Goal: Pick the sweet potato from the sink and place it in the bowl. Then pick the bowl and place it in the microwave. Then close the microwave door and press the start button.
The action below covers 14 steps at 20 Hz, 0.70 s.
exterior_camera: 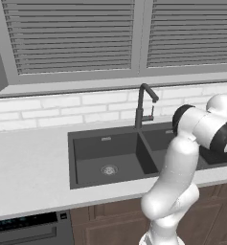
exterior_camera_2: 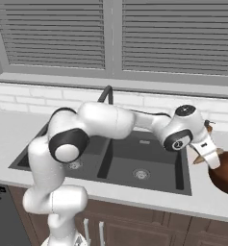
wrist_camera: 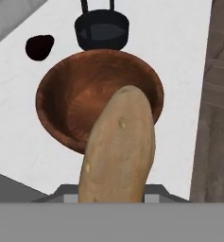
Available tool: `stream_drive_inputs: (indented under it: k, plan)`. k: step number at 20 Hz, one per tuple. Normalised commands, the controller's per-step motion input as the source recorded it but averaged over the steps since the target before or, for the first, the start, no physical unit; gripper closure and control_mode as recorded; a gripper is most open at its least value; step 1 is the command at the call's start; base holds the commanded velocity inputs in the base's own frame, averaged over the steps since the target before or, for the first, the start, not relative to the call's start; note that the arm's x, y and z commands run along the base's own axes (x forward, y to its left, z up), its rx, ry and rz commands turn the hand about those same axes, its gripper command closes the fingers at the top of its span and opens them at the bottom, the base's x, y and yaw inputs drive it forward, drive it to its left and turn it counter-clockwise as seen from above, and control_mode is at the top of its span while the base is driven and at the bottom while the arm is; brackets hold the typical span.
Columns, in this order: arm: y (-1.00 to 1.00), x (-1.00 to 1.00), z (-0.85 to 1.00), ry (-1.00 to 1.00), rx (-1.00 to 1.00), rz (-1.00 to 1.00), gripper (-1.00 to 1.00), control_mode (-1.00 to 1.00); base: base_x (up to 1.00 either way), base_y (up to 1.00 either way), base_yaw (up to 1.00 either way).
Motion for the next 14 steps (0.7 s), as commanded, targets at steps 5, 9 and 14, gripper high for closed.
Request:
stream_drive_inputs:
  k: [5, 9, 14]
  plan:
    - [-0.52, 0.00, 0.25, 0.05, 0.12, -0.09, 1.00, -1.00, 0.00, 0.00, 0.00]
    - [-0.48, 0.00, 0.38, 0.05, 0.24, -0.01, 1.00, -1.00, 0.00, 0.00, 0.00]
    - [-0.31, 0.00, 0.14, 0.02, 0.22, 0.00, 1.00, -1.00, 0.00, 0.00, 0.00]
